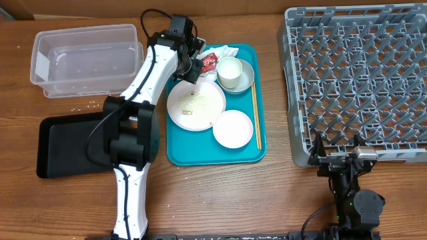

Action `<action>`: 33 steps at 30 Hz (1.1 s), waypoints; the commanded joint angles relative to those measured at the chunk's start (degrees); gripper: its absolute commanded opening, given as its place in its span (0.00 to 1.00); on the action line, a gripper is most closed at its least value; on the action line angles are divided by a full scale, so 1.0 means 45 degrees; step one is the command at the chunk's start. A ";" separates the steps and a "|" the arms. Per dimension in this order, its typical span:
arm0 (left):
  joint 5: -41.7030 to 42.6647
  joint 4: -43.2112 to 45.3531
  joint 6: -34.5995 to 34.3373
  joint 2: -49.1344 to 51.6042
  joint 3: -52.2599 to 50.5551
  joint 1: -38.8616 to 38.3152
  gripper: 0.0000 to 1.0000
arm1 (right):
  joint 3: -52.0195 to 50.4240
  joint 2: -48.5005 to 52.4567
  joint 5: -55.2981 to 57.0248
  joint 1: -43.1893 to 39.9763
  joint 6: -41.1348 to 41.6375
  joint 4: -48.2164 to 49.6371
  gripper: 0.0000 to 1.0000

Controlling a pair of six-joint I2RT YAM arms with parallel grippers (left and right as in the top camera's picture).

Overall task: Sort waste into correct bins and load items into the dishwasher
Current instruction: 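Lower the left gripper and pinch the red candy wrapper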

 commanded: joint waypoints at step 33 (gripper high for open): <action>0.0136 0.0763 0.0277 -0.0136 -0.0097 0.0010 0.49 | -0.0131 -0.0136 -0.0005 0.0000 0.0083 0.0083 1.00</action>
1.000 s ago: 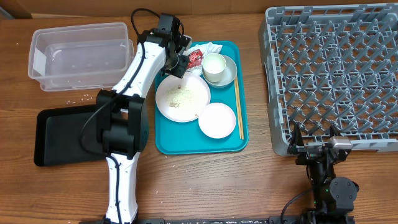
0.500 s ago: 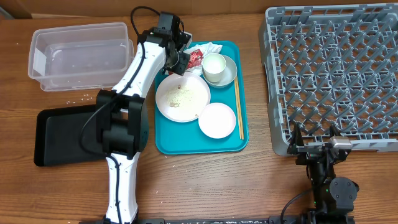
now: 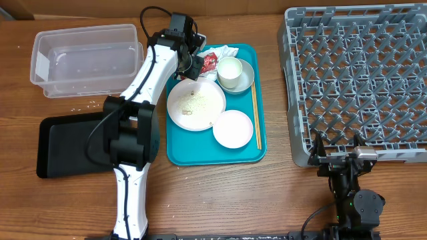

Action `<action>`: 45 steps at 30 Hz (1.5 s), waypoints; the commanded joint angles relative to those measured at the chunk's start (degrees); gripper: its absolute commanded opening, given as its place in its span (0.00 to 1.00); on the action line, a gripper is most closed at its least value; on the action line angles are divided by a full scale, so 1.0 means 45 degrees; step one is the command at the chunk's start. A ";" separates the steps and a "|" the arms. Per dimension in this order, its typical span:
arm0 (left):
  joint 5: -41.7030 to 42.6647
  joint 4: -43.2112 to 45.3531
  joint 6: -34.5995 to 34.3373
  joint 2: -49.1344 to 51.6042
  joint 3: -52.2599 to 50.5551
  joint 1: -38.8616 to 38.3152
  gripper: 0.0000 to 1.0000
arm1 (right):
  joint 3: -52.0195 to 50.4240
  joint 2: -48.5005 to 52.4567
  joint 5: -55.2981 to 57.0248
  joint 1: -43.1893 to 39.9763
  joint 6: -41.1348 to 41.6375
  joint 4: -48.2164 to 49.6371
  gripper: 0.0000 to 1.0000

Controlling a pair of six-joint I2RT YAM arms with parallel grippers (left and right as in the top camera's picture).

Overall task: Sort waste into correct bins and load items into the dishwasher
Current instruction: 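Lower the left gripper and pinch the red candy wrapper, then carry the red wrapper left and drop it into the clear bin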

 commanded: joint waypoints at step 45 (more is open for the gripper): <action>0.1695 -0.2346 -0.0389 -0.0398 0.1666 0.0010 0.04 | -0.0131 -0.0136 0.0000 0.0000 0.0087 0.0092 1.00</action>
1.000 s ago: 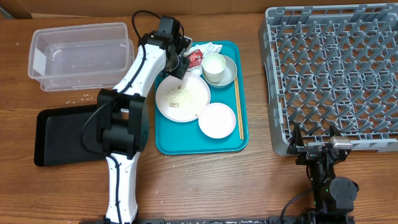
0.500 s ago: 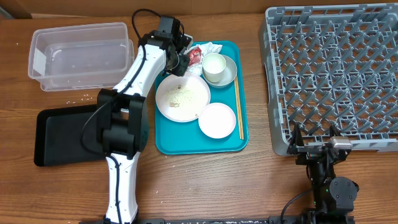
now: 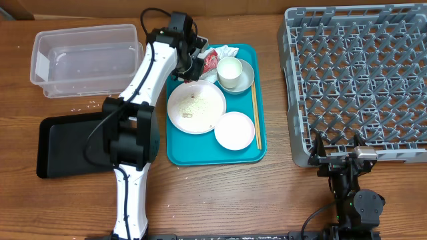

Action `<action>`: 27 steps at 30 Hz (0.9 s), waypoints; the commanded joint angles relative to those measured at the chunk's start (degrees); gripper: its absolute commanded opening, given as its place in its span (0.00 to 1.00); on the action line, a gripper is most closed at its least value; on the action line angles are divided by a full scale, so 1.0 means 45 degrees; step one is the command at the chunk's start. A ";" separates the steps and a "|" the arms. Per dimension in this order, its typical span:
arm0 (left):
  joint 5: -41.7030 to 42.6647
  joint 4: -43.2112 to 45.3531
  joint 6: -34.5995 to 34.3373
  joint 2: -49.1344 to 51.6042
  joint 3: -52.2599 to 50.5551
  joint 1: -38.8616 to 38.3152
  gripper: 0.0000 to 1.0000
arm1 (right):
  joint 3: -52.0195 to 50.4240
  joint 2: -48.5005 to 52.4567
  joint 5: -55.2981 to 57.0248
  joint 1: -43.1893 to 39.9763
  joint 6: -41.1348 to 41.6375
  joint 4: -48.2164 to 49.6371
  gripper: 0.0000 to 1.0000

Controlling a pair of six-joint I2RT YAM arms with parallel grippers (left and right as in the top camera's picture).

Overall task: Sort waste into correct bins and load items into the dishwasher
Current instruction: 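Carry the red wrapper left and drop it into the clear bin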

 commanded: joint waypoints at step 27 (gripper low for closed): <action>-0.0690 -0.2059 -1.1317 -0.2006 0.4119 0.4823 0.04 | -0.0131 -0.0136 0.0000 0.0000 0.0087 0.0083 1.00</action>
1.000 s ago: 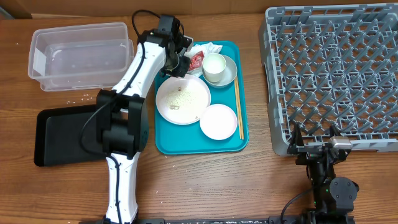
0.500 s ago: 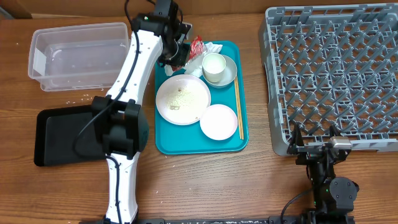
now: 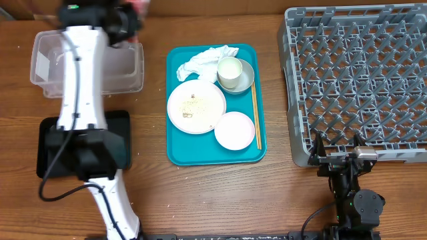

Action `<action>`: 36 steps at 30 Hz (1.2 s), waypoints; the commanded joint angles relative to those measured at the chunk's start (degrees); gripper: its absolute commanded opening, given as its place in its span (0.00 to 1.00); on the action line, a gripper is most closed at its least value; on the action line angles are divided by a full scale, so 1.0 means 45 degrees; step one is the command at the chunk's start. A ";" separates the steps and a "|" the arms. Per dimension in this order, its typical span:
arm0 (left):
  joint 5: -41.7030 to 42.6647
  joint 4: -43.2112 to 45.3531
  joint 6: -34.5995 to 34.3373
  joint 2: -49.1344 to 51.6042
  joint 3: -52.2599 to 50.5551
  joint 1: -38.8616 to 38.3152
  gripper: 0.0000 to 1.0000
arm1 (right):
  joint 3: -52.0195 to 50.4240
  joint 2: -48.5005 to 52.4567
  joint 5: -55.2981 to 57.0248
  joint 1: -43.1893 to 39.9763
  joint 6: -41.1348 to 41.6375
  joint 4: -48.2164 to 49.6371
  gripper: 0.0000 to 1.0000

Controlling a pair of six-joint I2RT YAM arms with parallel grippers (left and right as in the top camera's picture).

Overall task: Sort waste into correct bins and load items into the dishwasher
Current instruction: 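Carry the red wrapper left and drop it into the clear bin, then move the left gripper back over the white tissue on the tray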

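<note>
My left gripper (image 3: 131, 15) is at the far right corner of the clear plastic bin (image 3: 53, 73), blurred, and seems shut on a small red wrapper (image 3: 139, 5) at the top edge of the overhead view. On the teal tray (image 3: 177, 153) lie a crumpled white napkin (image 3: 199, 61), a white cup (image 3: 229, 69) standing in a pale green bowl (image 3: 247, 79), a large plate with crumbs (image 3: 195, 107), a small white plate (image 3: 233, 130) and chopsticks (image 3: 255, 113). My right gripper (image 3: 338, 148) rests open at the front right, beside the grey dish rack (image 3: 360, 73).
A black tray (image 3: 53, 150) lies at the front left, partly under my left arm. Some crumbs are scattered on the wood between it and the clear bin. The dish rack fills the right side of the table.
My left arm has moved from the tray's far left corner to the clear bin at the far left. The red wrapper is gone from the tray and shows at the gripper.
At each earlier moment my left gripper was down at the red wrapper beside the napkin and cup, at the tray's far left corner. Now it is over the clear bin with the wrapper, and the napkin lies uncovered. The right arm stayed still.
</note>
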 commanded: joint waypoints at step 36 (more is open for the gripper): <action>0.3784 0.0238 0.1962 0.0214 -0.1093 -0.0447 0.22 | -0.0131 -0.0136 -0.0005 0.0000 0.0087 0.0087 1.00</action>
